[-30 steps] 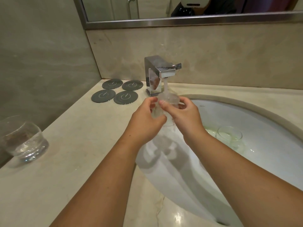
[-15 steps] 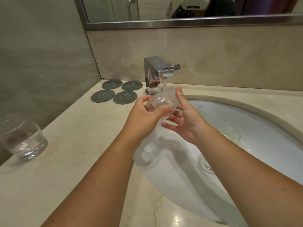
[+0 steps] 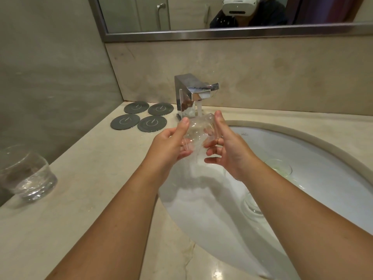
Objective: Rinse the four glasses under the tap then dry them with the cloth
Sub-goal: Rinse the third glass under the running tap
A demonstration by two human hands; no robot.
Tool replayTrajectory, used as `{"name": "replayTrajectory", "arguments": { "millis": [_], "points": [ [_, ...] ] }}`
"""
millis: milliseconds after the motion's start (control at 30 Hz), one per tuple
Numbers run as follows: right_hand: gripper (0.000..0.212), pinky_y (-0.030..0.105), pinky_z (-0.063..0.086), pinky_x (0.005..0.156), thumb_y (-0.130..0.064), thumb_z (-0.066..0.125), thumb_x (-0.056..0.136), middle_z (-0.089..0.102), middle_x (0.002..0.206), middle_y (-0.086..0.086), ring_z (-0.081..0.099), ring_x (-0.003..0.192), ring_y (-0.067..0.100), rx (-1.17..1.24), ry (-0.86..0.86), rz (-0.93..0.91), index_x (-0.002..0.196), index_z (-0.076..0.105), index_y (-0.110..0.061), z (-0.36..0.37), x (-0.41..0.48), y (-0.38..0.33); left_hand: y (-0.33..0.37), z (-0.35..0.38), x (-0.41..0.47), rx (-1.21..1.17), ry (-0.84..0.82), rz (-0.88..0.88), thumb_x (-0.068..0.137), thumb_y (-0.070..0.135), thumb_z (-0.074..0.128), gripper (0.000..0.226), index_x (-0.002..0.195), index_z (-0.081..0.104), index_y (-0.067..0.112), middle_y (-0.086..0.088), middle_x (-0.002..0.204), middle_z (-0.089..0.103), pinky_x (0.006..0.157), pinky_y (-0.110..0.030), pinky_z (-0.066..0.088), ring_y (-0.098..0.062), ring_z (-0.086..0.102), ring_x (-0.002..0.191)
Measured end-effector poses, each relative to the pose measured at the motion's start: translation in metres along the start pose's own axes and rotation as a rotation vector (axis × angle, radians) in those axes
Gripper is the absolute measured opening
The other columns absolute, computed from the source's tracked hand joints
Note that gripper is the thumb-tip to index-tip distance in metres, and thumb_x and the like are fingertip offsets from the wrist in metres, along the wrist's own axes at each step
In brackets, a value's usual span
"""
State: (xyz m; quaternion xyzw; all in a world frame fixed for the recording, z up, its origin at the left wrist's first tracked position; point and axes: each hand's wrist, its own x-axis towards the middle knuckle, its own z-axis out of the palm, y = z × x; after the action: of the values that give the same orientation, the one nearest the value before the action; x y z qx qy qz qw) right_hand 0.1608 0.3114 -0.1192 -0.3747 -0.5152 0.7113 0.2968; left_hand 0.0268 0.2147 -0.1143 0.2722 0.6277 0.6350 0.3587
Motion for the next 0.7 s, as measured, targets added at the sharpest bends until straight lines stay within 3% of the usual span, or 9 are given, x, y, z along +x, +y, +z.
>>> {"name": "replayTrajectory", "arguments": {
  "millis": [100,167,267,333,467,567,700],
  "points": [
    [0.071,0.041,0.059,0.07,-0.078,0.064,0.086,0.065,0.077,0.007,0.059,0.062,0.02,0.011,0.041,-0.038,0.106,0.075,-0.011,-0.0005,0.0004,0.0,0.0001,0.001,-0.0014,0.027,-0.048,-0.003,0.09,0.067,0.074,0.057,0.123,0.069,0.02,-0.008,0.115,0.075,0.079,-0.026,0.059,-0.02,0.075,0.096],
    [0.067,0.041,0.059,0.071,-0.077,0.063,0.087,0.065,0.071,0.005,0.058,0.06,0.019,0.027,0.08,-0.043,0.099,0.076,-0.013,-0.0011,0.0003,0.0005,-0.0029,-0.0002,-0.0014,0.061,-0.105,0.045,0.076,0.064,0.08,0.07,0.135,0.062,0.031,0.005,0.124,0.073,0.09,-0.03,0.059,-0.013,0.071,0.109],
    [0.074,0.04,0.06,0.072,-0.082,0.059,0.085,0.064,0.068,0.003,0.059,0.059,0.018,0.026,0.092,-0.012,0.101,0.077,-0.012,-0.0029,-0.0002,0.0001,-0.0063,-0.0034,-0.0021,0.144,-0.172,0.155,0.07,0.05,0.089,0.076,0.138,0.054,0.052,0.005,0.136,0.067,0.103,-0.034,0.056,-0.006,0.067,0.124],
    [0.078,0.04,0.059,0.072,-0.086,0.054,0.085,0.064,0.069,0.003,0.061,0.061,0.019,0.015,0.063,0.035,0.102,0.076,-0.013,-0.0029,-0.0004,0.0,-0.0053,-0.0046,-0.0035,0.185,-0.147,0.2,0.074,0.043,0.091,0.071,0.136,0.057,0.053,0.004,0.134,0.066,0.102,-0.036,0.058,-0.006,0.07,0.121],
    [0.082,0.038,0.056,0.067,-0.091,0.046,0.084,0.068,0.09,0.005,0.061,0.073,0.022,0.019,-0.029,0.096,0.109,0.077,-0.019,0.0005,-0.0008,0.0002,-0.0038,-0.0043,-0.0045,0.089,-0.133,0.197,0.075,0.04,0.09,0.061,0.131,0.064,0.045,-0.002,0.131,0.072,0.085,-0.027,0.062,-0.015,0.068,0.127],
    [0.056,0.033,0.045,0.057,-0.072,0.058,0.094,0.069,0.088,0.0,0.059,0.069,0.019,0.089,-0.071,-0.003,0.114,0.078,-0.024,-0.0003,0.0,-0.0006,-0.0034,-0.0034,-0.0048,0.061,-0.114,0.18,0.075,0.042,0.087,0.059,0.13,0.065,0.04,-0.007,0.122,0.077,0.081,-0.025,0.062,-0.018,0.071,0.122],
    [0.033,0.031,0.04,0.055,-0.039,0.071,0.1,0.071,0.1,0.006,0.052,0.064,0.02,0.145,-0.074,-0.14,0.125,0.074,-0.017,-0.0003,0.002,0.0013,-0.0052,-0.0015,-0.0028,0.037,-0.104,0.167,0.087,0.04,0.088,0.055,0.135,0.062,0.037,-0.008,0.118,0.078,0.086,-0.028,0.062,-0.02,0.074,0.119]
  ]
}}
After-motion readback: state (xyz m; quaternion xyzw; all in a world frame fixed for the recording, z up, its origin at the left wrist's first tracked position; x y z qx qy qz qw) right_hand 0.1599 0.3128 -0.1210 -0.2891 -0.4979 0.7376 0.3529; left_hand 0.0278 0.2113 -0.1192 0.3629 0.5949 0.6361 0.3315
